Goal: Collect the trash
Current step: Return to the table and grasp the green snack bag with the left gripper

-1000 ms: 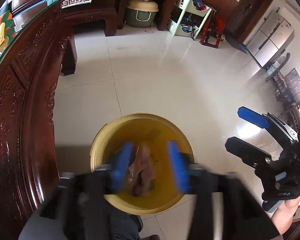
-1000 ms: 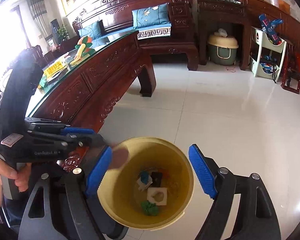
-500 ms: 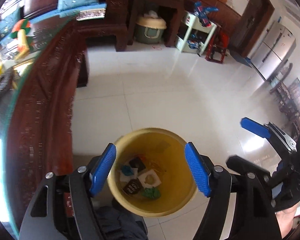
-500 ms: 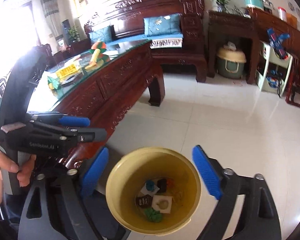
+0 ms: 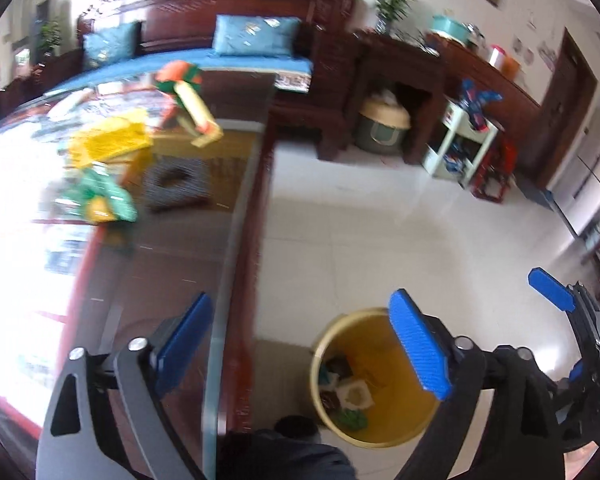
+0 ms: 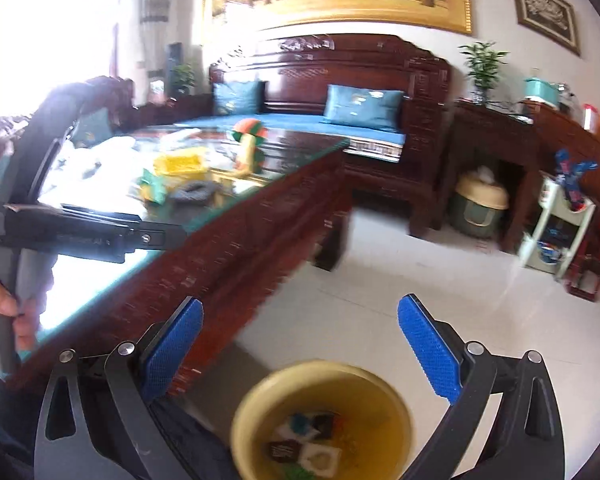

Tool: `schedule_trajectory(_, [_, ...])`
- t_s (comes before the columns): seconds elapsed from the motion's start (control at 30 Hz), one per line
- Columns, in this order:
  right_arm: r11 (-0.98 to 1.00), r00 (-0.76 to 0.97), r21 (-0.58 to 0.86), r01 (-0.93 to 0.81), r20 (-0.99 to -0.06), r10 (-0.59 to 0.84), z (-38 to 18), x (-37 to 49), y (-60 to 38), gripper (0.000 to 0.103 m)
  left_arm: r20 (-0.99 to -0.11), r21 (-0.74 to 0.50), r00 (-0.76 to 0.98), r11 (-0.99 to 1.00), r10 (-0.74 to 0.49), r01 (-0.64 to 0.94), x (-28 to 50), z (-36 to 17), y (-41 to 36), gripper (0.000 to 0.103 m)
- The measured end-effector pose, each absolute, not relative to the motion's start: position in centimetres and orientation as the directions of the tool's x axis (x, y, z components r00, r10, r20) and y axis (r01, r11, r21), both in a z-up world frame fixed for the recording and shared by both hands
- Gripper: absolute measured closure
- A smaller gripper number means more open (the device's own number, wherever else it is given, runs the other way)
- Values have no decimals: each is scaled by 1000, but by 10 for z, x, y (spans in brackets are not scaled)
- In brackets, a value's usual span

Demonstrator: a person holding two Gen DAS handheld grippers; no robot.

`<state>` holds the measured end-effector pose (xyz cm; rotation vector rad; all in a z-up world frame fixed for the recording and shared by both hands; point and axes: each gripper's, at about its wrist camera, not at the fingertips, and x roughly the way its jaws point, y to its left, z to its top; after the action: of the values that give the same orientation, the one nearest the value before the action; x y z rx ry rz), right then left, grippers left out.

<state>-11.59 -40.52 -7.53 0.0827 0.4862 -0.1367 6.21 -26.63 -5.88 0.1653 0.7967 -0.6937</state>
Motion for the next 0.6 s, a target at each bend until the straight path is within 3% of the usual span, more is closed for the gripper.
schedule_trajectory(0.1, [987,890,46,155,-441,-119,-67,-101,-390,8,-687,-88,551,807,-474,585,70,-48,-244,4])
schedule_trajectory(0.27, [989,925,26,143,-360,-124,-55,-79,-356,8,-679,-91,622,886,-390,455,97,-40,-200,4])
schedule_trajectory(0.6, [991,942,135,24,-334,22,-46,-23,-342,8,-714,-107,654,962,-250,251,196,-55,-186,4])
